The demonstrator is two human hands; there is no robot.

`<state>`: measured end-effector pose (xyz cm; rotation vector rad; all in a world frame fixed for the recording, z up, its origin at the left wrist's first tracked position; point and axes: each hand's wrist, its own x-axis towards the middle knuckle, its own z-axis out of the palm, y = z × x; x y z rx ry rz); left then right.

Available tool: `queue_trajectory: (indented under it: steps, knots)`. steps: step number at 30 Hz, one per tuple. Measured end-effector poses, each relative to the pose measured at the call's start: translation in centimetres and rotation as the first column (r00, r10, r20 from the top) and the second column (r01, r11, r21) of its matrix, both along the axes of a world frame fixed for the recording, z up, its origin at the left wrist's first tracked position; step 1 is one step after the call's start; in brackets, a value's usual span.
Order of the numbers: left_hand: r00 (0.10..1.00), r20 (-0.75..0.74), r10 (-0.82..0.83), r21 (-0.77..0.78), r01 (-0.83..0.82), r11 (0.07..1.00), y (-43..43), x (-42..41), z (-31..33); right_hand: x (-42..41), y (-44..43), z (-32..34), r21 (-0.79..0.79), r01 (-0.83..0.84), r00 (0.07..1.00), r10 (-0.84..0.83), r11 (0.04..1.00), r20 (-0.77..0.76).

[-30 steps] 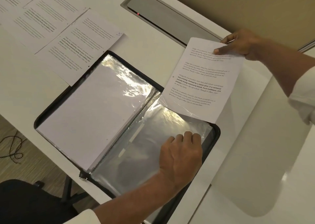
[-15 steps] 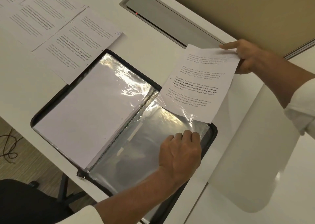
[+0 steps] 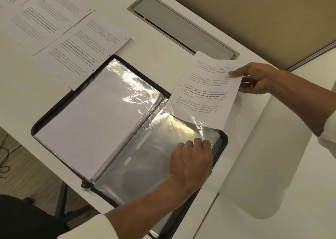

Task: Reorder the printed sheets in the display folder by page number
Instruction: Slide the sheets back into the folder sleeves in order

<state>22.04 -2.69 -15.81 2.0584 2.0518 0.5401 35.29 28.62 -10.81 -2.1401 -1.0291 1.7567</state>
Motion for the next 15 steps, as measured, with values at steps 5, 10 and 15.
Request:
queue_trajectory:
  steps: [5,10,15]
  knots:
    - [1.000,0.009,-0.009,-0.023,0.009,1.000,0.1,0.1,0.0,0.1,-2.0,0.3,-0.055,-0.155,0.984,0.159,0.986,0.075]
    - [1.000,0.000,-0.011,-0.035,0.011,0.999,0.1,0.2,0.0,0.1,-3.2,0.3,-0.090,-0.207,0.973,0.214,0.974,0.089]
    - [1.000,-0.024,-0.014,-0.029,0.013,0.999,0.0,0.1,0.3,0.0,-3.7,0.3,-0.118,-0.197,0.978,0.204,0.973,0.052]
